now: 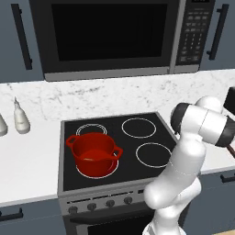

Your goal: Put the sweet potato and tomato in the pot. Retrieve the spatula and lightly stir the vegetables in the pot.

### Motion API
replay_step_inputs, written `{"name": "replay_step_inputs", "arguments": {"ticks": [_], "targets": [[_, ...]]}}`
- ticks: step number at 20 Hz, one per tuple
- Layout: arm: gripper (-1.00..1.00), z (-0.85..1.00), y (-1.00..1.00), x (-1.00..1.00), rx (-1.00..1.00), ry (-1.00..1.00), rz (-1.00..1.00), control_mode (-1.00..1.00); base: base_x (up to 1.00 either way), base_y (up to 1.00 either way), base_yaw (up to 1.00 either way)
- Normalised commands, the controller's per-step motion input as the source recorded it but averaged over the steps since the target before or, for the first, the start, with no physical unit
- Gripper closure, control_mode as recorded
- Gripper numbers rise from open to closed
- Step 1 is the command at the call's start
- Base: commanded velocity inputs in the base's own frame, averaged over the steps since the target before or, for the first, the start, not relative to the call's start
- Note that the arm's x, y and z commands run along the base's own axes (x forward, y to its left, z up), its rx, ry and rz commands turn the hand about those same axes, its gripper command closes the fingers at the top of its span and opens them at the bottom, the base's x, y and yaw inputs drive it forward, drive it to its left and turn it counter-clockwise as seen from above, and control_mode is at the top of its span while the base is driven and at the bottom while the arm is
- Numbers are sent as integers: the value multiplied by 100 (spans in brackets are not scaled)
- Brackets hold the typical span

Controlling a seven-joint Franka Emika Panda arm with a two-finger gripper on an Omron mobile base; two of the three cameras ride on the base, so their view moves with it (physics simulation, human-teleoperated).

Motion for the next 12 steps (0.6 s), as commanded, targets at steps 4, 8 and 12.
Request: {"name": "replay_step_inputs", "arguments": {"ticks": [4, 8, 12], "targets": [[-100, -42, -1, 37, 0, 8, 0, -100, 0, 0, 0], [-100, -47, 0, 20, 0, 6, 0, -100, 0, 0, 0], [100, -42, 14, -2, 0, 1, 0, -100, 0, 0, 0]]}}
